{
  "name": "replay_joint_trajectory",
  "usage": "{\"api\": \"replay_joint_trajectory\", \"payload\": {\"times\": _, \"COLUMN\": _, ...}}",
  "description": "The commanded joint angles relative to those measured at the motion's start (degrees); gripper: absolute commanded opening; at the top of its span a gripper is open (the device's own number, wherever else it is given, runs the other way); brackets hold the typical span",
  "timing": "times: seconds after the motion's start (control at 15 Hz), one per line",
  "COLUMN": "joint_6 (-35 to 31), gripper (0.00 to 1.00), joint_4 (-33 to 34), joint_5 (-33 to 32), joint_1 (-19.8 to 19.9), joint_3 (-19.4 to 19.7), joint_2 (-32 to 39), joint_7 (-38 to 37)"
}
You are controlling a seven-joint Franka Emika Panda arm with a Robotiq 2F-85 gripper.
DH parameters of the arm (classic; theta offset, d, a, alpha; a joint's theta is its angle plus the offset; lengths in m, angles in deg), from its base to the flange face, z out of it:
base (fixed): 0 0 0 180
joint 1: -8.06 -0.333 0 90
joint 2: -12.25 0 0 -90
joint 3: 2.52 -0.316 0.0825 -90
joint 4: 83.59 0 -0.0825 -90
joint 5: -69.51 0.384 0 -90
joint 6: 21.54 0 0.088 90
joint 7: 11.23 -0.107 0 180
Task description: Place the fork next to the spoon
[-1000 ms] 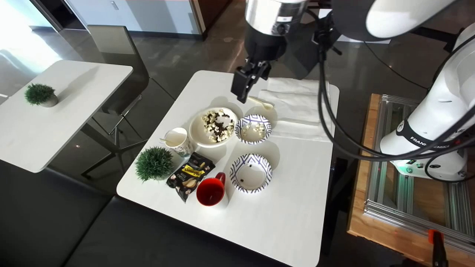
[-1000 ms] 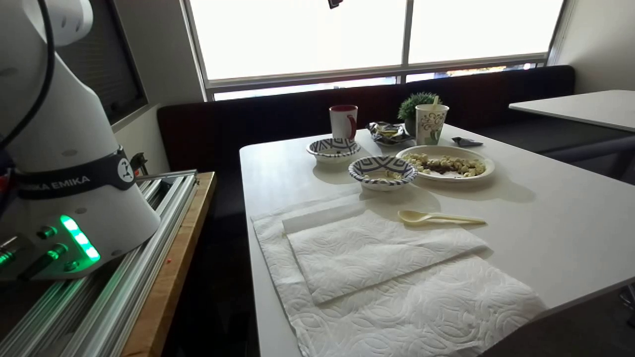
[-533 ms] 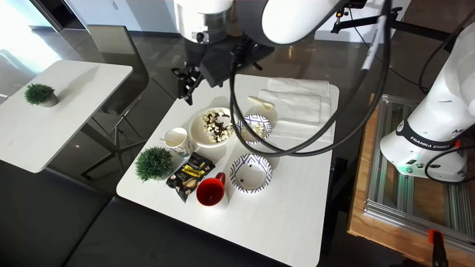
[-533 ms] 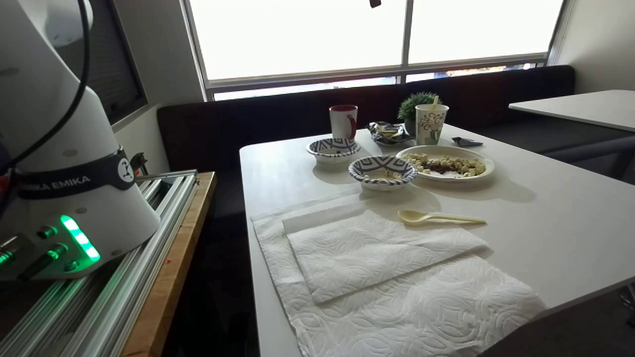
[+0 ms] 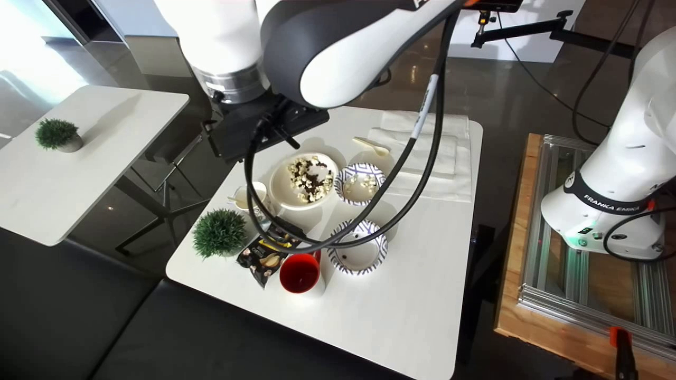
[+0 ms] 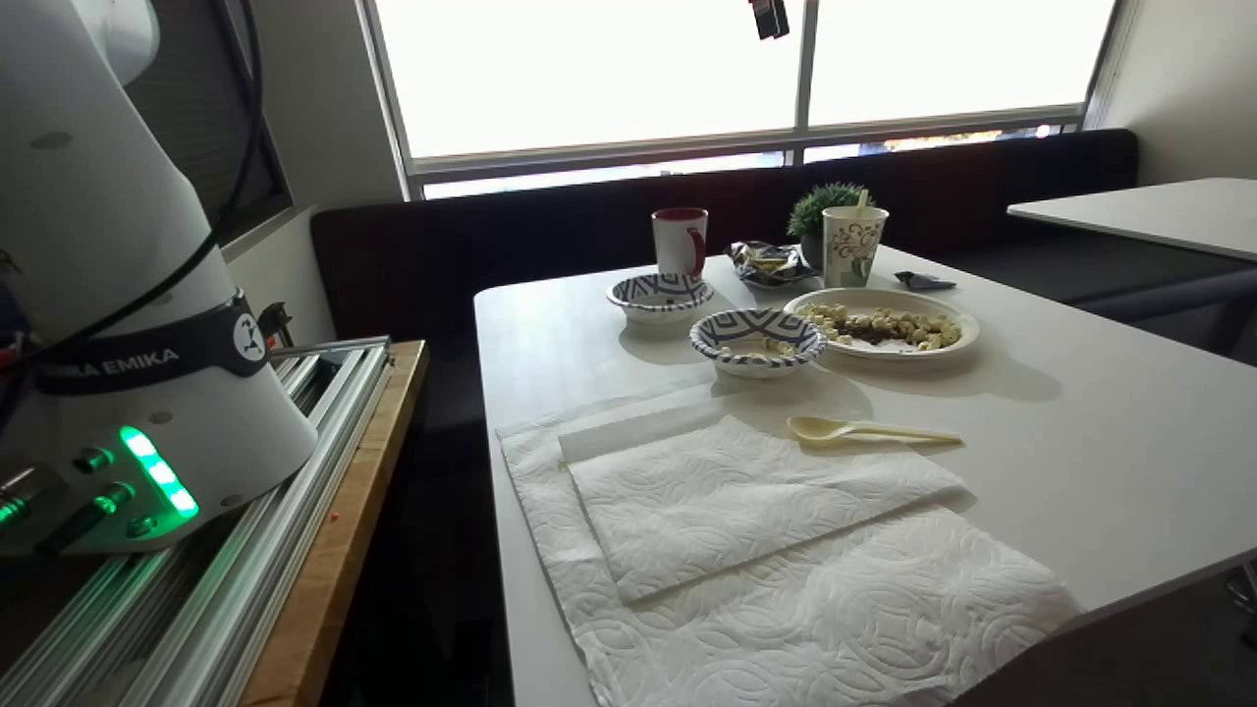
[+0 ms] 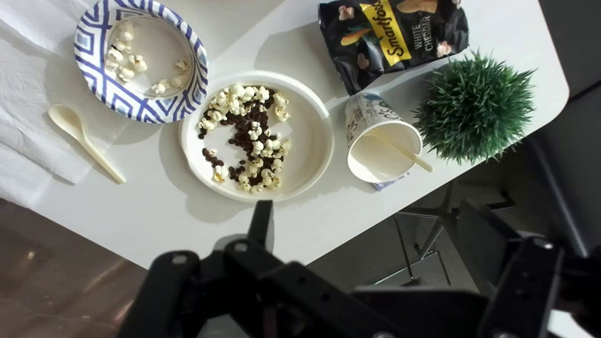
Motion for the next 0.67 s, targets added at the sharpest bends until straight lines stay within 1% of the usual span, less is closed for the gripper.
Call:
{"api": "replay_joint_trajectory", "payload": {"times": 0.0, "joint_6": 0.3, "gripper": 1.00, "joint_4": 0.9, "joint_5": 0.5, "joint_1": -3.0, "joint_3": 2.9, "joint_2": 0.6, "joint_7": 0.0}}
{"api": "replay_joint_trajectory", "payload": {"times": 0.33, "joint_6": 0.8, "gripper": 1.00, "joint_4": 2.0, "joint_5": 0.5, "joint_1": -3.3, "joint_3": 3.2, "joint_2": 1.1, "joint_7": -0.3}}
{"api": "replay_joint_trajectory", "payload": {"times": 0.6, "joint_6": 4.7, "gripper": 1.00, "joint_4": 9.3, "joint_5": 0.4, "joint_1": -6.3, "joint_3": 4.6, "joint_2": 7.7, "joint_7": -5.2}}
